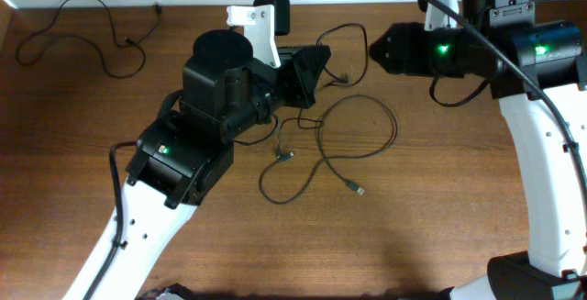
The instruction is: Untangle cables
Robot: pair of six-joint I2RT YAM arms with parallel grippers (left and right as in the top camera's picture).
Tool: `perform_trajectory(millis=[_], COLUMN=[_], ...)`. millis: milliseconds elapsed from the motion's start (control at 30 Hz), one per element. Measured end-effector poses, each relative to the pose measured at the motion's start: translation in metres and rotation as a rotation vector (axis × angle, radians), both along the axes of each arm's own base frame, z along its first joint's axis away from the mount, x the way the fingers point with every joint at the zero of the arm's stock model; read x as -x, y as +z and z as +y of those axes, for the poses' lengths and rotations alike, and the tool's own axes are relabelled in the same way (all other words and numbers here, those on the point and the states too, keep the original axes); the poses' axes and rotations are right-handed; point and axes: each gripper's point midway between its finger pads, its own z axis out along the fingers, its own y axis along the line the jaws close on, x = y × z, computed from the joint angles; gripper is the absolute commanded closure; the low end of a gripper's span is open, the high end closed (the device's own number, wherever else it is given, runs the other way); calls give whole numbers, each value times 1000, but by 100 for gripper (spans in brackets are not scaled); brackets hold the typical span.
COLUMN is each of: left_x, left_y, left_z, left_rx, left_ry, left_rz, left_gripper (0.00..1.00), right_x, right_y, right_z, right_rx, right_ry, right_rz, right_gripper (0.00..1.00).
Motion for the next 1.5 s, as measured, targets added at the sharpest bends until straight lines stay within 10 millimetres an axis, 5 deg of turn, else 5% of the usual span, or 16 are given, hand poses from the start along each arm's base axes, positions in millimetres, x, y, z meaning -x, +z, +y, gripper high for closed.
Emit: perform_trajectory(millis=[133,367,567,800,1100,1267,1500], left_x=[6,36,14,-12,-7,1,8], left_y=[13,54,21,-13,-1,1,2], left_z=[3,23,39,32,9,0,-7], left_rx=[21,71,-20,-83,-8,18,33], left_ry=[-3,14,154,188,71,1,-53], left_rz=[-34,-130,-48,24,5,15,25], left_gripper=[98,99,98,97,97,97,97], right_x=[-5,-4,9,25,28,25,24], right_y=[-10,-12,-3,11,14,17,18], right_z=[-24,-28,4,32,37,37,38], right_rx=[100,118,22,-87,-109,-110,-116], right_ry=[-125,-139,86,287,324,324,332], right_rz=[19,25,-4,-48,-60,-79,-86], right_gripper=[65,28,19,18,18,30,72])
